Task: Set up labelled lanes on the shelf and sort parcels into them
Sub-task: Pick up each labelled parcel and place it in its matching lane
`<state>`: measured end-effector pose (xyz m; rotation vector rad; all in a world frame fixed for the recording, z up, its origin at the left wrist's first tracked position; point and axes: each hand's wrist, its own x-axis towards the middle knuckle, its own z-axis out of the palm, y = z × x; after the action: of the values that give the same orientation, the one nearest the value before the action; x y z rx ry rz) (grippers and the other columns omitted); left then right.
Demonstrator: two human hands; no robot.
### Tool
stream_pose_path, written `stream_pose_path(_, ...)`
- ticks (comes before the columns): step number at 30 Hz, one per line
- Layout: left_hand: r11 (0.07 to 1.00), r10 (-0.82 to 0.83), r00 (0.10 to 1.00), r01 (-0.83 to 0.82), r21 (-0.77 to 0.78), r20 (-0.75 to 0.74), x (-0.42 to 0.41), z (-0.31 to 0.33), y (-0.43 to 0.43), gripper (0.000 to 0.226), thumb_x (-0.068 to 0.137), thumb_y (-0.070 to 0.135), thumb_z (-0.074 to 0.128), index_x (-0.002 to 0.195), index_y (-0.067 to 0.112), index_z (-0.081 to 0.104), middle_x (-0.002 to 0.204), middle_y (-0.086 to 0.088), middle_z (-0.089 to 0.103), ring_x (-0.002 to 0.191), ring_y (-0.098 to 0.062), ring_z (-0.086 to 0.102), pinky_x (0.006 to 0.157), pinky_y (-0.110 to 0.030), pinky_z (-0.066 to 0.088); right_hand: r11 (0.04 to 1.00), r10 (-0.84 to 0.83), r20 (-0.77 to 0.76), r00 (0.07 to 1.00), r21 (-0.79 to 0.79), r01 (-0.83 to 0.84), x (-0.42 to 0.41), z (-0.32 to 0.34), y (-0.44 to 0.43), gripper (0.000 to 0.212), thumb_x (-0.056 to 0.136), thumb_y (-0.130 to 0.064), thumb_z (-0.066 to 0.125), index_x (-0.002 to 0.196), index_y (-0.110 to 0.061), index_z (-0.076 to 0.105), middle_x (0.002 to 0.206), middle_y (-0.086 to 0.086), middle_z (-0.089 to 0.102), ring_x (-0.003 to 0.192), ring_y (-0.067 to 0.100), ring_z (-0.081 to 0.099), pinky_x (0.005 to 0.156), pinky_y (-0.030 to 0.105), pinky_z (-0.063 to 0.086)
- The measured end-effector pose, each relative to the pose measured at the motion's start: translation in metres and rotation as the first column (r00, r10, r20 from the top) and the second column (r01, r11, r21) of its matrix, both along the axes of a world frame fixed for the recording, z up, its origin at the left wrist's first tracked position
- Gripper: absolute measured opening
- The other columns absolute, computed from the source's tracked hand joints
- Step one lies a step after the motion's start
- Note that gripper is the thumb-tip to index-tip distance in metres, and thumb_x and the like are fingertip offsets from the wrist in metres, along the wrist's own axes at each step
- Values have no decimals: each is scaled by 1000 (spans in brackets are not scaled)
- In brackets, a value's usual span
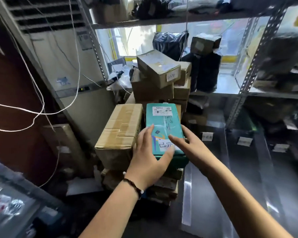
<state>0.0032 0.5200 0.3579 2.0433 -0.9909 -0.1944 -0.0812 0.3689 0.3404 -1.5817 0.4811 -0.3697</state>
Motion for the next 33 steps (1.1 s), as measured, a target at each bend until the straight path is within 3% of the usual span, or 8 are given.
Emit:
stream_pose_path(3, 992, -72, 996, 77, -97, 57, 3, 3, 7, 82, 77, 67, 51, 148, 34, 27, 151, 12, 27, 137, 4, 26, 118, -29, 27, 992, -75, 123, 990, 115, 61, -3, 9, 12, 46, 98, -26, 62, 143, -26, 49, 124, -2, 72, 112, 19, 70, 83, 28, 60)
stream_pose_path(7, 916, -230, 973, 219, -337, 7, 9, 18, 14, 63, 84, 49, 60, 141, 39, 35, 151, 8, 25, 139, 7, 29, 111, -20, 38, 962, -261, 276, 925, 152, 227, -15, 25, 25, 55, 92, -23, 67, 144, -23, 49, 125, 3, 72, 113, 24, 70, 91, 38, 59)
stream_pose_path(12, 801, -431, 794, 117, -587, -429, 14, 17, 15, 67, 79, 43, 68, 138, 43, 38, 145, 2, 43, 125, -6, 55, 93, -29, 55, 887, -460, 346, 818, 130, 444, -52, 32, 43, 55, 84, -5, 64, 135, -22, 58, 113, -3, 76, 104, 18, 69, 89, 37, 57)
stream_pose_path(15, 849, -458, 658, 126, -512, -597, 7, 1, 9, 86, 69, 43, 75, 145, 24, 39, 141, 2, 52, 120, 2, 56, 90, -20, 53, 825, -565, 344, 750, 204, 528, -85, 25, 60, 59, 74, -9, 68, 132, -19, 60, 123, -5, 72, 113, 17, 68, 83, 27, 57)
stream_pose_path(18, 870, -493, 418, 244, -428, -763, -14, -20, 2, 72, 72, 39, 76, 137, 19, 53, 132, -8, 65, 123, -28, 61, 108, -57, 43, 751, -660, 318, 681, 260, 606, -123, 12, 78, 56, 73, -9, 68, 128, -18, 63, 121, -2, 73, 112, 22, 69, 83, 31, 60)
stream_pose_path(20, 845, -518, 322, 334, -417, -792, -33, -31, -1, 60, 80, 35, 72, 136, 20, 55, 130, -9, 66, 123, -33, 61, 109, -63, 39, 697, -717, 298, 630, 279, 661, -146, 7, 88, 53, 73, -9, 67, 126, -17, 64, 122, 2, 73, 113, 27, 69, 89, 38, 60)
stream_pose_path(26, 726, -591, 201, 554, -407, -781, -98, -48, -3, 60, 80, 34, 69, 137, 27, 49, 131, 5, 66, 120, -18, 64, 94, -50, 55, 548, -833, 270, 484, 277, 789, -219, -4, 103, 50, 76, -11, 65, 125, -16, 63, 121, 3, 72, 109, 26, 71, 82, 35, 60)
stream_pose_path(33, 664, -565, 123, 654, -362, -816, -159, -63, -35, 73, 68, 42, 79, 134, 26, 52, 129, -3, 67, 119, -24, 64, 96, -56, 53, 494, -867, 112, 485, 317, 810, -305, -19, 96, 46, 85, -8, 71, 129, -12, 60, 125, 11, 71, 111, 32, 70, 92, 44, 59)
